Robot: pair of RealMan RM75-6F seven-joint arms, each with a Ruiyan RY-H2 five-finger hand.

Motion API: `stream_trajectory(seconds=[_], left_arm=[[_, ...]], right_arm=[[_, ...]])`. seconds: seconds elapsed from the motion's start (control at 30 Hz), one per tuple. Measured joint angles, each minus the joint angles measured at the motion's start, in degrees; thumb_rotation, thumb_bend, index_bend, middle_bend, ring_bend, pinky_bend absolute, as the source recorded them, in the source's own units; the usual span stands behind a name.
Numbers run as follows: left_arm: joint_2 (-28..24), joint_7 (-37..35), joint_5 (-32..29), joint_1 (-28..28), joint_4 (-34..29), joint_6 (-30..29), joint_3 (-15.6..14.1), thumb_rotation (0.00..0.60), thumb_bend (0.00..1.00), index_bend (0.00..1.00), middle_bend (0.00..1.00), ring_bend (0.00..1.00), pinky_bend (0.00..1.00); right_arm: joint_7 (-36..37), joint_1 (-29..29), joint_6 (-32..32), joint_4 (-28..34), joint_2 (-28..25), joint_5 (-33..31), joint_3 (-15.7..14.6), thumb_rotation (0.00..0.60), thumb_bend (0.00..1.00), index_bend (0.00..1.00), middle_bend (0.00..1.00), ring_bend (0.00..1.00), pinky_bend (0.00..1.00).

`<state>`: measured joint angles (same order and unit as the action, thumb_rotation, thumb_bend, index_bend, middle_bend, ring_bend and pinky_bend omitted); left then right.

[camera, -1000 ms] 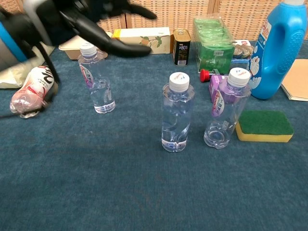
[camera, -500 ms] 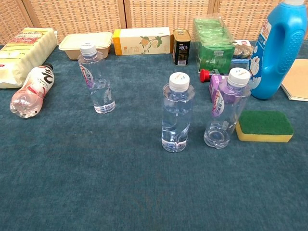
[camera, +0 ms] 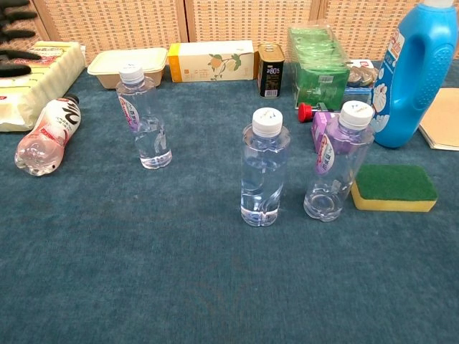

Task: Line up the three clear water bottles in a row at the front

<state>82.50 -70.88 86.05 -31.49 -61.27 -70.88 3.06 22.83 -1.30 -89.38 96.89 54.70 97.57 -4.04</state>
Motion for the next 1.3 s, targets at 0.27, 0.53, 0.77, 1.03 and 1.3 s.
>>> stream_trajectory(seconds=[0.27, 0.53, 0.77, 1.03, 1.3], left_arm=[[10.8, -3.3, 1.4, -2.4, 11.0, 4.5, -0.9, 0.6, 0.14, 0.0, 0.0, 0.0, 0.08], [15.2, -1.1, 2.7, -4.7, 13.0, 5.3, -0.7, 0.6, 0.1, 0.0, 0.0, 0.0, 0.04], [16.7, 1.8, 2.6, -7.2, 11.3, 7.0, 0.6, 0.6, 0.11, 0.0, 0.0, 0.0, 0.04], [19.2, 4.2, 0.9, -10.4, 9.4, 11.2, 2.6, 0.6, 0.2, 0.0, 0.0, 0.0, 0.05], [20.7, 5.7, -1.2, -11.2, 10.0, 13.8, 3.6, 0.6, 0.41, 0.1, 0.22, 0.18, 0.38]], right_arm=[[-0.1, -0.1, 0.5, 0.2, -0.1, 0.2, -0.2, 0.6, 0.0, 0.04, 0.0, 0.0, 0.0], [0.6, -0.5, 1.2, 0.1, -0.3, 0.1, -0.3, 0.6, 0.0, 0.04, 0.0, 0.0, 0.0], [1.4, -0.6, 1.2, 0.0, -0.5, 0.5, -0.5, 0.6, 0.0, 0.04, 0.0, 0.0, 0.0], [2.6, -0.7, 1.4, -0.6, -0.6, 0.2, -0.4, 0.6, 0.0, 0.04, 0.0, 0.0, 0.0], [4.5, -1.1, 1.4, -1.0, -0.9, 0.6, -0.5, 0.6, 0.0, 0.06, 0.0, 0.0, 0.0]])
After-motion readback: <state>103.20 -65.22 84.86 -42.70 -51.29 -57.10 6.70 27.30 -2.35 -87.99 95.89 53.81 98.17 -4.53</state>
